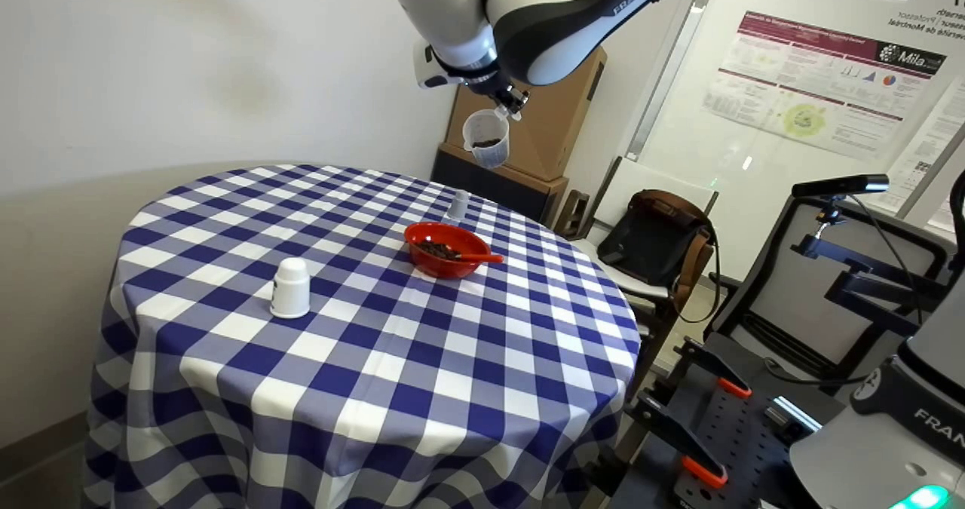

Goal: Pour some contents from the jug and put them into the red bowl.

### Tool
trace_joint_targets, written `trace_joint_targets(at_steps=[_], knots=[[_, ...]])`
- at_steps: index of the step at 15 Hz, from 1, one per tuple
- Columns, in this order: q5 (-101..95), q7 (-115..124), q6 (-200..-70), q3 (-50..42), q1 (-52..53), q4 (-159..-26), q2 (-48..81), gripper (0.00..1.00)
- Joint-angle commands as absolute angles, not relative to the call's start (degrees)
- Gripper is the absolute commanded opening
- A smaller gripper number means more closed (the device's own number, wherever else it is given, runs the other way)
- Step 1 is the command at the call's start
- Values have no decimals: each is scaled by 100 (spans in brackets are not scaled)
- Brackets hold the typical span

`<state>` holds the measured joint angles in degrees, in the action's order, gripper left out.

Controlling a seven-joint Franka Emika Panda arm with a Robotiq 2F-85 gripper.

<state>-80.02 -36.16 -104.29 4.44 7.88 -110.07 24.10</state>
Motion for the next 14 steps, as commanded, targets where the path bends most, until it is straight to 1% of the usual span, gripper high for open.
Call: trace_joint_targets(at_steps=[1, 14], knots=[[-8581, -3303, -10319, 491, 841, -11297, 2308, 12], [-10569, -2380, -10062, 559, 1034, -12261, 2289, 12]])
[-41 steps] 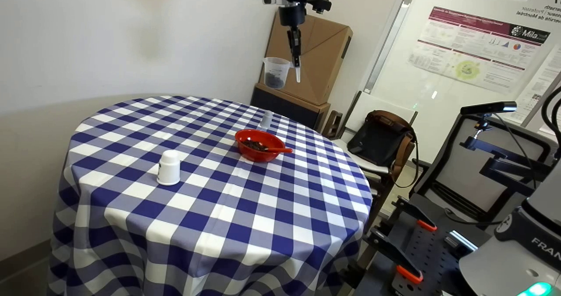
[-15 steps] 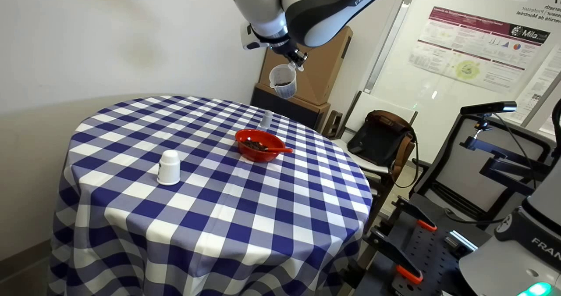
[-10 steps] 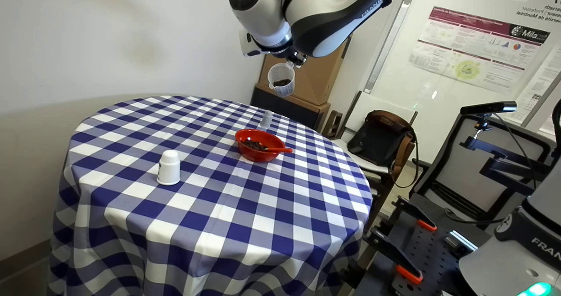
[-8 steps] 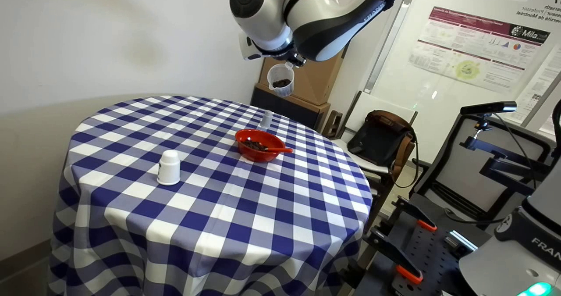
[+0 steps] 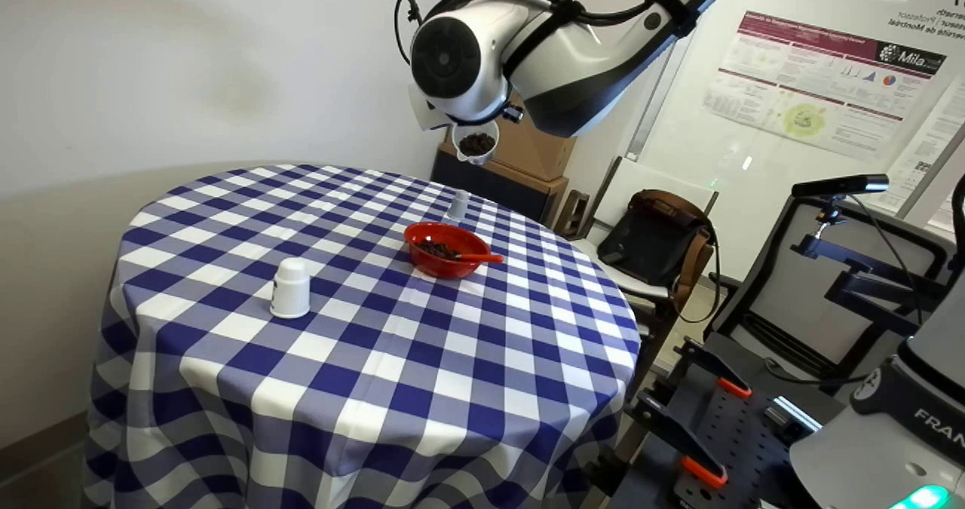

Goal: Pour some contents from the jug and put them into the red bowl.

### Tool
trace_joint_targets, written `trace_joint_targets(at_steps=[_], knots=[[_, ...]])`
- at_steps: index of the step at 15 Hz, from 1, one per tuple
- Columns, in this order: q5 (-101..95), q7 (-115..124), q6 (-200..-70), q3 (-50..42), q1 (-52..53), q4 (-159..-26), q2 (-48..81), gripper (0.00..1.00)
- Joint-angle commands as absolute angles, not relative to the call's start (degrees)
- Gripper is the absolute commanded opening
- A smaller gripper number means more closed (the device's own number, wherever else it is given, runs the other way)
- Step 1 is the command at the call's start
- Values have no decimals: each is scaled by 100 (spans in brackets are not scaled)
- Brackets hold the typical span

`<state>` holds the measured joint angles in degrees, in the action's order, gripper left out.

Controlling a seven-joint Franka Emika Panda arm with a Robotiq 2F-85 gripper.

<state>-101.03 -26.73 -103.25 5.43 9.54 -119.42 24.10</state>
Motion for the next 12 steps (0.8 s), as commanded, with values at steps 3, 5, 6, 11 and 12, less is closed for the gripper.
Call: trace_joint_targets(at_steps=[3, 5, 6, 11, 12], knots=[[-11000, -2139, -9876, 564, 1066, -12473, 2303, 12], [-11263, -1989, -9736, 568, 1079, -12595, 2309, 12], [-11402, -1906, -9663, 568, 1088, -12651, 2314, 12], [-11929, -1672, -9245, 565, 1120, -12891, 2360, 12], [-12012, -1636, -9175, 567, 1124, -12933, 2367, 12]])
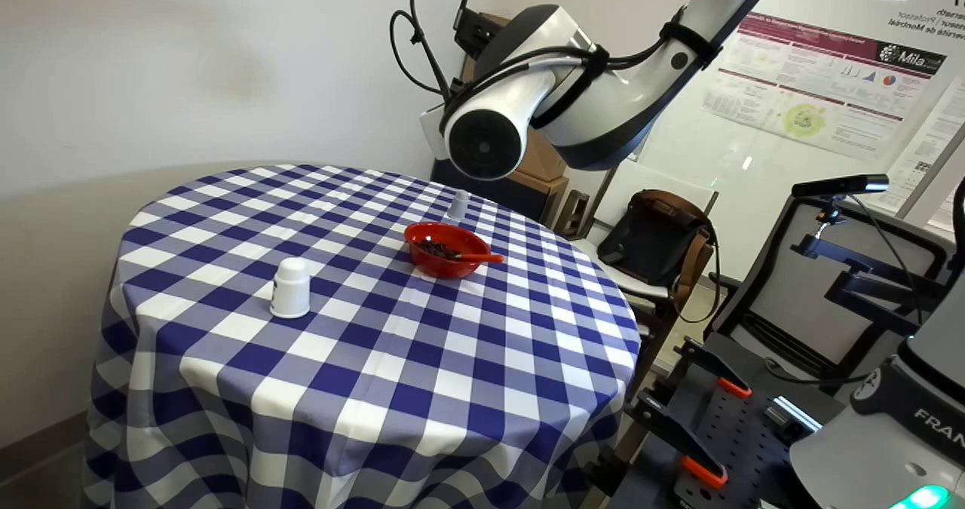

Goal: Pour some contents from the jug and put them into the red bowl.

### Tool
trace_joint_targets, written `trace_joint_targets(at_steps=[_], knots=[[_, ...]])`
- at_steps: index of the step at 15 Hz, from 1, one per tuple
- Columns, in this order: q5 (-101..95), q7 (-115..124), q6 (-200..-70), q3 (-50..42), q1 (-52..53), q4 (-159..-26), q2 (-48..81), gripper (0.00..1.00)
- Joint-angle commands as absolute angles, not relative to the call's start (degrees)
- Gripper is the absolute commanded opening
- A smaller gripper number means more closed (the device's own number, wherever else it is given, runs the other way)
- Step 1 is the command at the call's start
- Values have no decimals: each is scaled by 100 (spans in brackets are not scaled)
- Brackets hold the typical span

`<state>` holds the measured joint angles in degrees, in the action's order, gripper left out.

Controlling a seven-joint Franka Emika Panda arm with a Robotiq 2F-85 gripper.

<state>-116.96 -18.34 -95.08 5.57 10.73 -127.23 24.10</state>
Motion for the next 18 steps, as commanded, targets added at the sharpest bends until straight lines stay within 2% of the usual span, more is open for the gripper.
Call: trace_joint_targets(at_steps=[1, 18], knots=[[-12093, -1604, -9111, 568, 1127, -12967, 2375, 12], [-13079, -1251, -8287, 532, 1142, -13378, 2575, 12]])
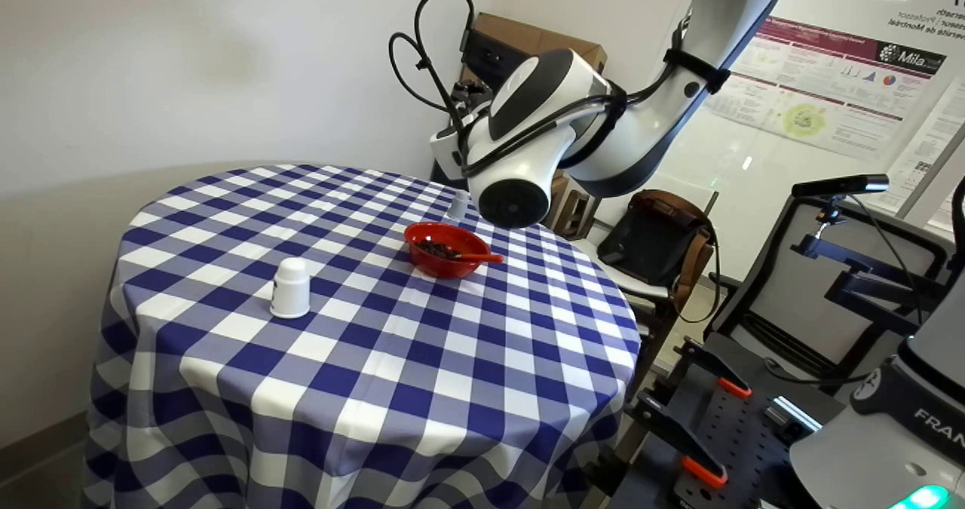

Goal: Pour some contents from the jug and put them into the red bowl.

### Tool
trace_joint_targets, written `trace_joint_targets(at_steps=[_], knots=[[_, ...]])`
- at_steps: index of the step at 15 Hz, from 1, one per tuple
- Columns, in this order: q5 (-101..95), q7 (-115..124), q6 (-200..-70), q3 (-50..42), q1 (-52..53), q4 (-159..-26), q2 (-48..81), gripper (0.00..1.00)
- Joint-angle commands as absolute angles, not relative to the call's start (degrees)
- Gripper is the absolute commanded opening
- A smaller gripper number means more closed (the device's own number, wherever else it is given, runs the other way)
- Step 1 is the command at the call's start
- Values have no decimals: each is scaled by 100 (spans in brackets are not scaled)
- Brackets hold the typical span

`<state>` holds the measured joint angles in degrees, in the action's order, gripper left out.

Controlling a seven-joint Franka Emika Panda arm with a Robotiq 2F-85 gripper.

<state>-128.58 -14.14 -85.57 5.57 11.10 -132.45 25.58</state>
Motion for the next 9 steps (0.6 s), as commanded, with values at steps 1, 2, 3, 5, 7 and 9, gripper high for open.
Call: trace_joint_targets(at_steps=[1, 2, 3, 5, 7, 9], knots=[[-13137, -1222, -8238, 523, 1142, -13402, 2586, 12], [-13165, -1209, -8204, 521, 1138, -13420, 2596, 12], [-13200, -1192, -8162, 517, 1136, -13436, 2610, 12], [-13269, -1147, -8105, 507, 1129, -13464, 2632, 12], [-13347, -1102, -8041, 491, 1119, -13471, 2664, 12], [-13441, -1050, -7990, 465, 1109, -13482, 2701, 12]])
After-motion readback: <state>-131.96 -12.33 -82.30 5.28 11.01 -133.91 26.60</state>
